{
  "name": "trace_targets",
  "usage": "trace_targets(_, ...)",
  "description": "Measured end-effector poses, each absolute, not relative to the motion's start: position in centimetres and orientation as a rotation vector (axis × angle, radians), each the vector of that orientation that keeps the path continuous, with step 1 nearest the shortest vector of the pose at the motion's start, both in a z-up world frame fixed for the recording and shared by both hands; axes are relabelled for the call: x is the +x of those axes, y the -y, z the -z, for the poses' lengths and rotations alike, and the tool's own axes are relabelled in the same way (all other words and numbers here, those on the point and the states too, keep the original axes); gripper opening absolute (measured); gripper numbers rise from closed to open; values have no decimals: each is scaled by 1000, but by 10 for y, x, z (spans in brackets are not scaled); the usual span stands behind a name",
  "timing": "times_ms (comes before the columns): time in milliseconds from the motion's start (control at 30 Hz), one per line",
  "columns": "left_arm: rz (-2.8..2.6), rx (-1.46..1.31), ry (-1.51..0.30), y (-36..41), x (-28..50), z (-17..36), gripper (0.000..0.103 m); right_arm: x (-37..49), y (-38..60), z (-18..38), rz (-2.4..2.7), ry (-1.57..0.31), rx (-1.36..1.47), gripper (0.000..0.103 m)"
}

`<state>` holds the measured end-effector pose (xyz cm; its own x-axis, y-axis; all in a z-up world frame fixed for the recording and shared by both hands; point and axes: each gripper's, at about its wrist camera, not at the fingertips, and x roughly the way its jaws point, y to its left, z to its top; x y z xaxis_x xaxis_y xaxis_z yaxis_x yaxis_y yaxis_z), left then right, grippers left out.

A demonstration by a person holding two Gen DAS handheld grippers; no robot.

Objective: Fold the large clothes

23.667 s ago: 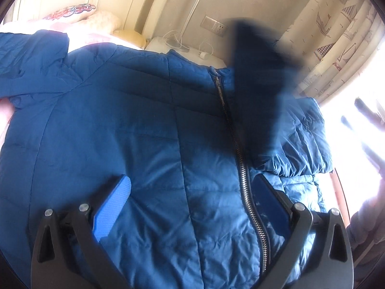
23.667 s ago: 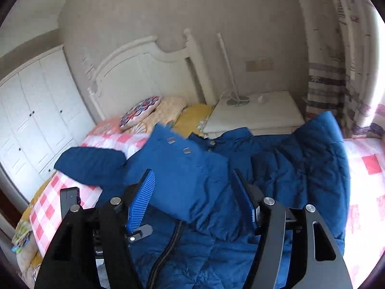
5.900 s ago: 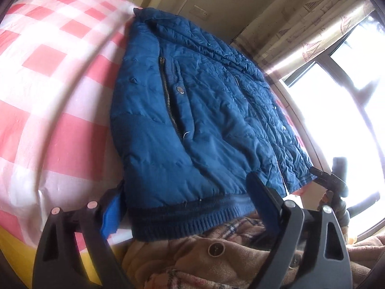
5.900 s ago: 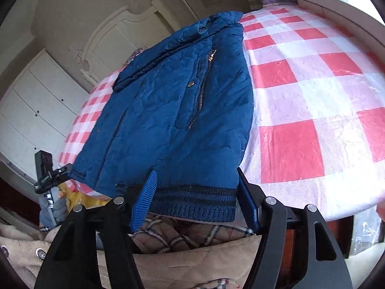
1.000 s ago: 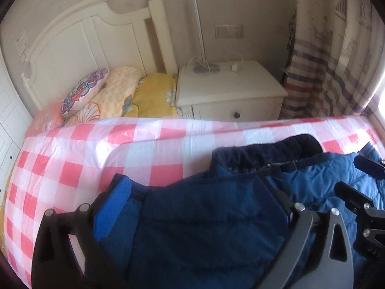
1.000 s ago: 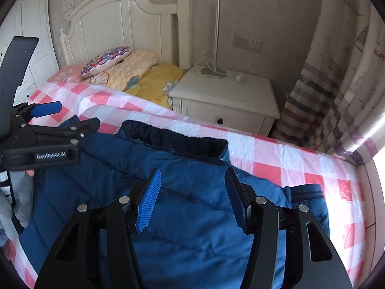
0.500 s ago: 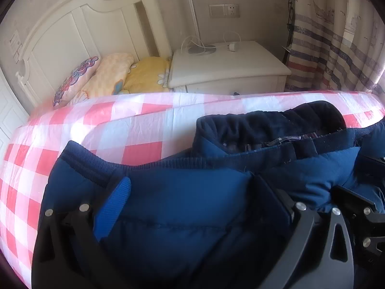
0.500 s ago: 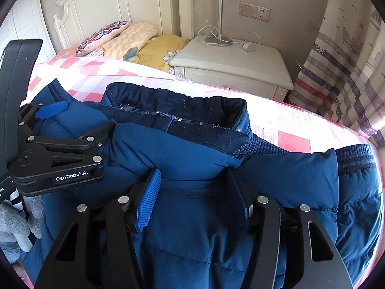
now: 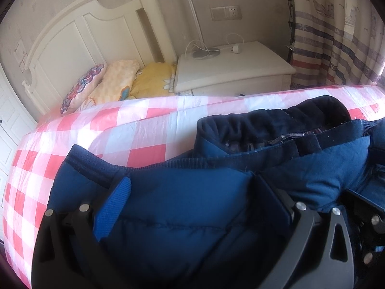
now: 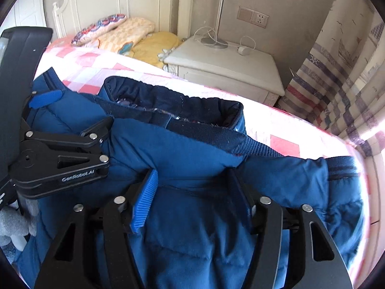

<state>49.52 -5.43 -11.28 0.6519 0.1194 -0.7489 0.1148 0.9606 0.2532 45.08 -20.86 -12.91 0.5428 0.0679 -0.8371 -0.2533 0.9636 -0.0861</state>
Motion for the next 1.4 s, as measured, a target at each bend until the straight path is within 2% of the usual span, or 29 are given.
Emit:
trace_targets(200,3,270,-870,51,496,113,102,431,261,83,-106,-853,-158,72)
trace_targets(267,4,270,-870,51,496,113,102,441,295,90,-44,-889,-90,72)
trace_targets(367,7,261,-873,50,496,113,102,455,335,130,-70,-1005,33,75)
trace_targets(433,9,257,-876,49,496,113,102,453,347,136,-112,-974,134,76)
trace_targets(600,5,263,-872,49,495,113,102,455,324,121,-8,-1028,-46,76)
trace_targets(700,5,259,-872,50,495,112,102,439,311,88,9,-923,-38,76)
trace_targets(800,5,258,-870,51,494,112,102,429,260,73,-105,-864,-151,78)
trace_targets(933,7,254,-870,51,494,112,102,443,207,109,-157,-956,-295,82)
trace_targets(1000,13,242,-876,49,495,112,102,451,205,130,-172,-997,-266,84)
trace_targets(1267,23,241,-920,47,497,110,102,453,220,139,-202,-987,-162,85)
trace_targets(1333,36,203,-981,35,496,97,101,452,222,140,-199,-978,-161,85)
trace_targets(1400,31,149,-950,13,486,77,101,452,223,140,-201,-975,-152,85)
